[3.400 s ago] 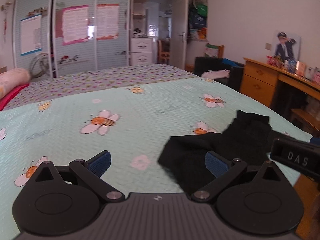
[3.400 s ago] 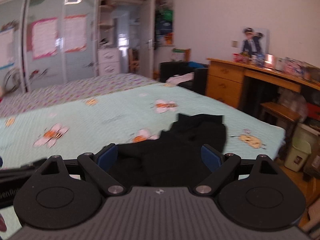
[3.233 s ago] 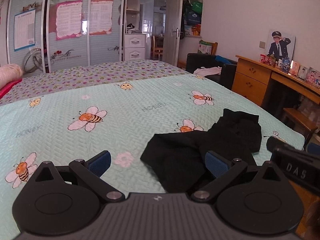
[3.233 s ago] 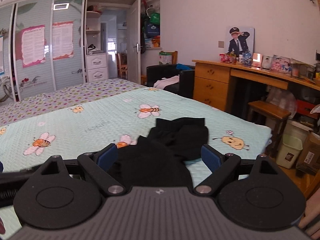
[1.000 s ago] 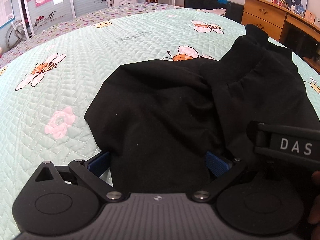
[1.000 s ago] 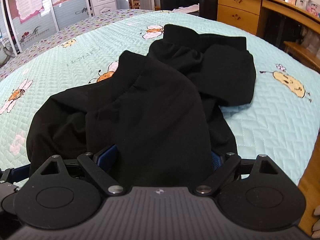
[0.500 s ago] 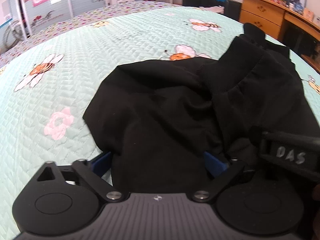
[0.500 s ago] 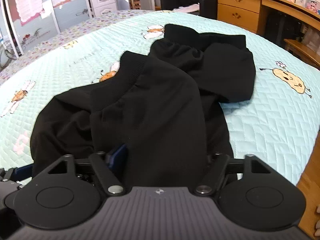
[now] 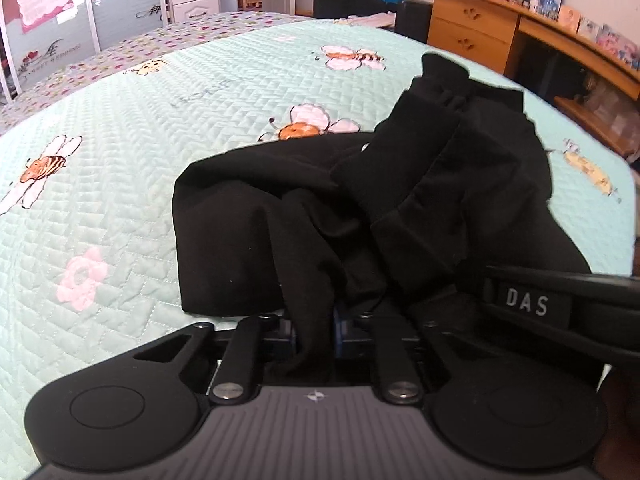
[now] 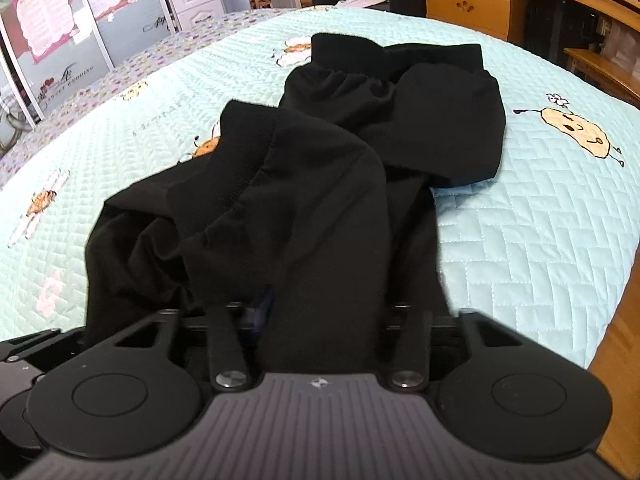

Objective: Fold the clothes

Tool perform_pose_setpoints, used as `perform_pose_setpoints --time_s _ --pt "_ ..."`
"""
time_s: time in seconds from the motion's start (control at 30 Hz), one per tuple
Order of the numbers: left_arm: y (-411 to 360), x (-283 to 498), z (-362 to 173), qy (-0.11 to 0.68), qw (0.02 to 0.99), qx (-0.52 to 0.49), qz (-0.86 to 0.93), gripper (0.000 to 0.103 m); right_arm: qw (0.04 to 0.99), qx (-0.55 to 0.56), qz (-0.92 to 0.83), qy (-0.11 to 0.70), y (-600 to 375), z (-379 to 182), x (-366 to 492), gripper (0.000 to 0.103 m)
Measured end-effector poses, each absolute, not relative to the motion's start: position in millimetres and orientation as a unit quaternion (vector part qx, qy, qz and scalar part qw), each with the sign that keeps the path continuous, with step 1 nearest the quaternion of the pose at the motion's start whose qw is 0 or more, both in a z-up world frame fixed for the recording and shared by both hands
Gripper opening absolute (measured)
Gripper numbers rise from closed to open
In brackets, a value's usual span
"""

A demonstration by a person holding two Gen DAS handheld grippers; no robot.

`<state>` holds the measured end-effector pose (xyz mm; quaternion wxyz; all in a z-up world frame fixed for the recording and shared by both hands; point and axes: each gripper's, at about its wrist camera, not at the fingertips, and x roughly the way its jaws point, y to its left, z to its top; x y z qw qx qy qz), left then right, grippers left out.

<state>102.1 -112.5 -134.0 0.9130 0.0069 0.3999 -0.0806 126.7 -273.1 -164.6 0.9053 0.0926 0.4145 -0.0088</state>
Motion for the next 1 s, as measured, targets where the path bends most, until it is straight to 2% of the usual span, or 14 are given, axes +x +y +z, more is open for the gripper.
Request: perform_pose_setpoints --time_s 0.1,0.23,0.57,0.73,1.0 --pt "-105.5 91.6 -115.0 0.377 0.921 -0.013 -0.094 0.011 0.908 0.11 0.003 0.404 -274.8 -154.0 120.6 0.018" --pt "-92.8 68.6 -74.2 0.329 0.938 -0.021 -0.103 0.011 0.914 0.13 0.02 0.383 -275.8 -128.4 107.6 0.015" --pt "-17.3 -43.7 58.0 0.178 0.981 -0.041 -0.066 0.011 0.936 0.155 0.139 0.284 -237.9 0.6 47.6 0.014" --pt "22.7 -108.9 106.3 0.114 0.993 -0.029 -0.013 0.011 0.931 0.154 0.226 0.239 -197.0 55.0 8.0 0.014" --pt "83.9 -158.3 140.6 0.103 0.988 0.004 0.111 0.012 0.896 0.132 0.367 0.212 -99.1 110.5 -43.6 0.014"
